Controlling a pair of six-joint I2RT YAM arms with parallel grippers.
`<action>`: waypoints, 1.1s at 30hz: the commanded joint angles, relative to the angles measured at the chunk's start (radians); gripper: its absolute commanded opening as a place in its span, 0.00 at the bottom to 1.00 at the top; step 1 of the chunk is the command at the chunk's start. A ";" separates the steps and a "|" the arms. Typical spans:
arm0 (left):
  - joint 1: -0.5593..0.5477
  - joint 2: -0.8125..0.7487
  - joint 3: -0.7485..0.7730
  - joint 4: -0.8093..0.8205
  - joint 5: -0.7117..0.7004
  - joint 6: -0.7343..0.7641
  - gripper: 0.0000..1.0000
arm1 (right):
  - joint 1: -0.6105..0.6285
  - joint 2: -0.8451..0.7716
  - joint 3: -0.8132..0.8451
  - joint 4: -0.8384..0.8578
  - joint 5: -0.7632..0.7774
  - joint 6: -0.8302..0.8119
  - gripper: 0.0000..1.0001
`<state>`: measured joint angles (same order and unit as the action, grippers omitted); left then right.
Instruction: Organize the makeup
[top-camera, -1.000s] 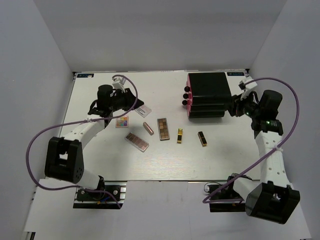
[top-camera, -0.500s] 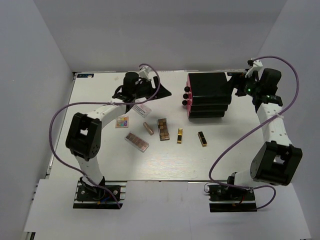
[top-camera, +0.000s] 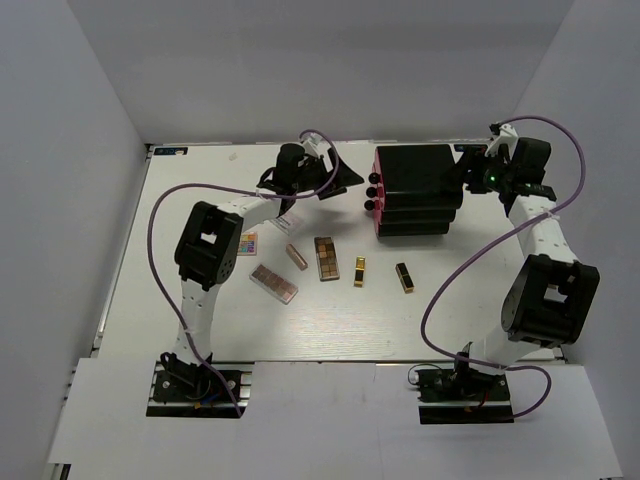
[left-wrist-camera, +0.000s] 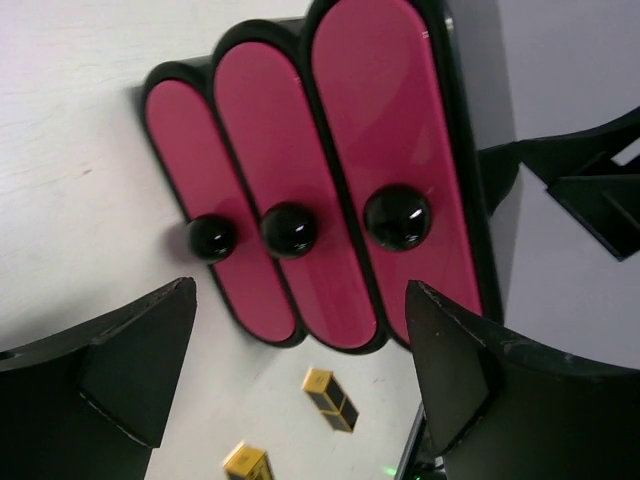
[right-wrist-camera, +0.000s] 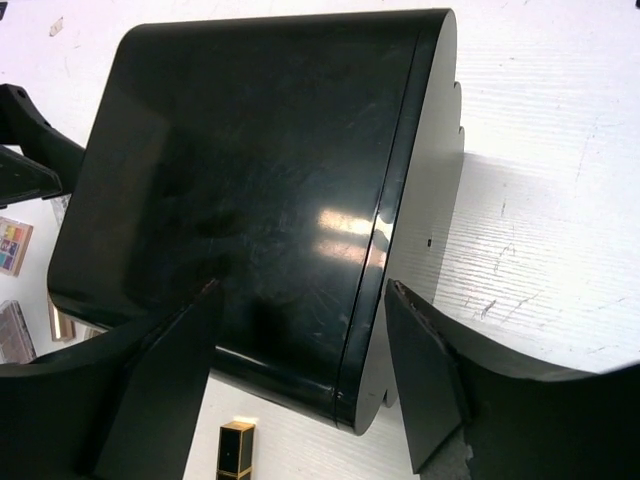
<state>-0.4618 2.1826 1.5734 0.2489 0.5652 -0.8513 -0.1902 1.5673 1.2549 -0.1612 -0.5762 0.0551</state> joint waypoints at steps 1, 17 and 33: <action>-0.018 -0.003 0.050 0.113 0.022 -0.074 0.95 | -0.006 0.017 0.032 0.037 -0.014 0.014 0.70; -0.064 0.106 0.166 0.176 0.018 -0.175 0.83 | -0.006 0.053 0.026 0.031 -0.048 0.006 0.59; -0.074 0.143 0.149 0.297 -0.005 -0.278 0.66 | -0.005 0.057 0.023 0.034 -0.067 0.011 0.51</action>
<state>-0.5274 2.3348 1.7100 0.4782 0.5674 -1.0966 -0.2035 1.6169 1.2549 -0.1440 -0.5953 0.0612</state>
